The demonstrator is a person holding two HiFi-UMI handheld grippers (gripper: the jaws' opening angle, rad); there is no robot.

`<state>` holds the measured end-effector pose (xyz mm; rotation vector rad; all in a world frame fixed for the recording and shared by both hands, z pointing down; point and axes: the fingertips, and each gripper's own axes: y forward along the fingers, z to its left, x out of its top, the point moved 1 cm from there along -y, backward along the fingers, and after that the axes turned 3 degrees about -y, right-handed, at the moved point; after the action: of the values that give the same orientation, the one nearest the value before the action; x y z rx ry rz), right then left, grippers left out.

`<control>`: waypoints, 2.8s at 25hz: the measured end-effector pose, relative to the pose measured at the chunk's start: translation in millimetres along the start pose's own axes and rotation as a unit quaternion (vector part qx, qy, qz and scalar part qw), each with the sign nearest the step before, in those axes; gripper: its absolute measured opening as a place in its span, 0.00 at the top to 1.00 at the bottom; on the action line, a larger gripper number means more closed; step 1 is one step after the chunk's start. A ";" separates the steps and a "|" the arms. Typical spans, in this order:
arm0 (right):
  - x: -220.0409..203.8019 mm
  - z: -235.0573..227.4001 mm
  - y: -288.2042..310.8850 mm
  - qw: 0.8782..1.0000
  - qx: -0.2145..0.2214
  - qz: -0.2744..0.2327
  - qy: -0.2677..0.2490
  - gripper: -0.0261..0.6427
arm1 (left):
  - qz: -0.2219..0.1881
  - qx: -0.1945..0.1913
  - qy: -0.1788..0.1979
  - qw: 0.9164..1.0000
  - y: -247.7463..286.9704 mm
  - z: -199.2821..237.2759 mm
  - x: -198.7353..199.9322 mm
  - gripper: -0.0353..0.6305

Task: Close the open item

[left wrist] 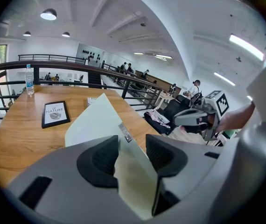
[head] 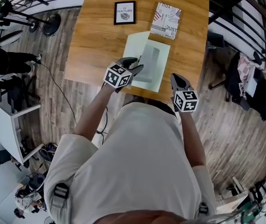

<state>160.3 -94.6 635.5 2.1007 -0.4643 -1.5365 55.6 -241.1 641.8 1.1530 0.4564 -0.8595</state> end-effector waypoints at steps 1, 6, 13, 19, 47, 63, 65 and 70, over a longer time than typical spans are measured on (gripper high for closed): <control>-1.0 -0.7 0.7 1.000 0.000 0.001 0.004 0.96 | 0.001 0.000 0.000 1.000 3.0 -1.9 -1.0 0.68; -3.7 -2.7 2.9 1.000 0.003 0.004 0.010 0.96 | 0.011 0.002 -0.008 1.000 19.0 -9.9 -5.2 0.67; -4.4 -14.9 2.7 1.000 -0.001 0.006 0.021 0.96 | 0.024 -0.004 -0.020 1.000 38.6 -18.5 -9.6 0.68; -11.1 -27.3 3.5 0.999 -0.003 0.014 0.033 0.96 | 0.042 -0.011 -0.035 0.998 58.8 -23.5 -16.6 0.71; -37.1 -65.7 6.0 0.997 0.003 0.049 0.063 0.96 | 0.117 -0.020 -0.067 0.991 140.0 -37.3 -61.4 0.71; -49.7 -84.9 9.0 0.995 0.007 0.058 0.082 0.96 | 0.168 0.006 -0.043 0.985 176.0 -34.3 -79.1 0.70; -51.9 -88.2 8.7 0.995 0.007 0.060 0.084 0.96 | 0.172 0.008 -0.042 0.984 180.0 -33.7 -81.6 0.70; -57.8 -91.8 9.0 0.994 0.011 0.067 0.086 0.96 | 0.181 0.012 -0.045 0.982 186.6 -32.1 -87.1 0.70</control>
<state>230.0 -53.6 708.4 2.1492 -0.5498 -1.2682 152.4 -153.3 804.0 1.1697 0.1527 -0.5972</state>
